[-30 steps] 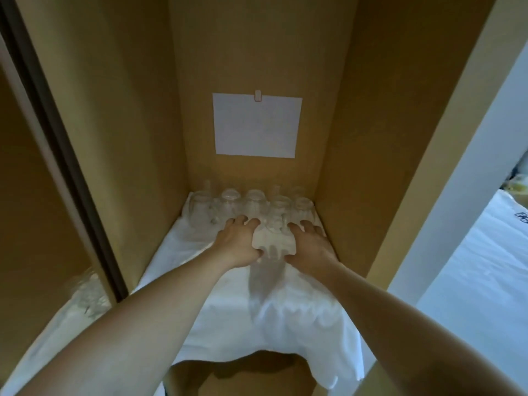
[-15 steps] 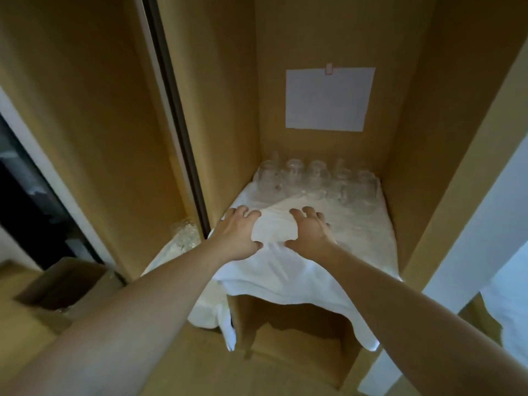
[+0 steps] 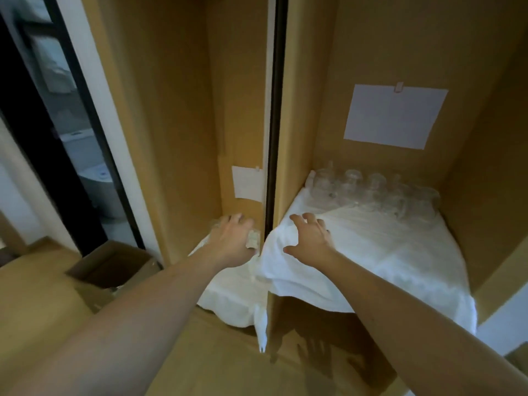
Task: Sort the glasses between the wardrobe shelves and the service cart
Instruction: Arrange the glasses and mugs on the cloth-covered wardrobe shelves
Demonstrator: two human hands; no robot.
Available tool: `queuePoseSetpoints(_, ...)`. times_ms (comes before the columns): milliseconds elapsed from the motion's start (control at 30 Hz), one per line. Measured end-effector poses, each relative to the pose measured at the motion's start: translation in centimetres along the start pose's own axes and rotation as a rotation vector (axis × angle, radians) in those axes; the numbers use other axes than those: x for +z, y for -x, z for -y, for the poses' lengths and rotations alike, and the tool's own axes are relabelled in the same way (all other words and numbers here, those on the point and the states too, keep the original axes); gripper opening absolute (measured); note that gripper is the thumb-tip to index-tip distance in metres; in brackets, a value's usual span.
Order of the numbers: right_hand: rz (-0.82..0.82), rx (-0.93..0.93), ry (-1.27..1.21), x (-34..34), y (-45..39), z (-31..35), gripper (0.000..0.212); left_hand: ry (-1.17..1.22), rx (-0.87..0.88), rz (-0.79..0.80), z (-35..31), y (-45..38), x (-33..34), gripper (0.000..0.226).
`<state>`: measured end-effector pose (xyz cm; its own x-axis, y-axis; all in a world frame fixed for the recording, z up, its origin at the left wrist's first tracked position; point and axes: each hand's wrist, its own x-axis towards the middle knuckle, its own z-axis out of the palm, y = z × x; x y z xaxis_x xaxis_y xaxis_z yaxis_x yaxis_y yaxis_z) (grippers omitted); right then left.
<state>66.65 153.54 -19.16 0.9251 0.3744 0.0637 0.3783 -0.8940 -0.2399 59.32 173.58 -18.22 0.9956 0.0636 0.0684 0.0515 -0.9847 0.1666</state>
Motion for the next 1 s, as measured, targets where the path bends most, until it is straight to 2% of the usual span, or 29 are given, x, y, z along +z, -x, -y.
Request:
queuePoseSetpoints(233, 0.028, -0.009, -0.04, 3.9, -1.2, 11.3, 0.085, 0.024, -0.057, -0.005, 12.0, 2.2, -1.0, 0.078)
queuePoseSetpoints(433, 0.014, 0.002, -0.085, 6.5, -2.1, 17.7, 0.084, 0.1, -0.114, -0.026, 19.2, 2.9, -0.3, 0.078)
queuePoseSetpoints(633, 0.047, 0.024, -0.075, 9.4, -3.4, 20.7, 0.079, 0.218, -0.149, -0.042, 22.1, 1.4, 1.8, 0.08)
queuePoseSetpoints(1000, 0.141, 0.017, -0.062, 13.5, -13.5, 21.3, 0.08, 0.192, -0.187, -0.025, 26.7, -6.4, 3.9, 0.071)
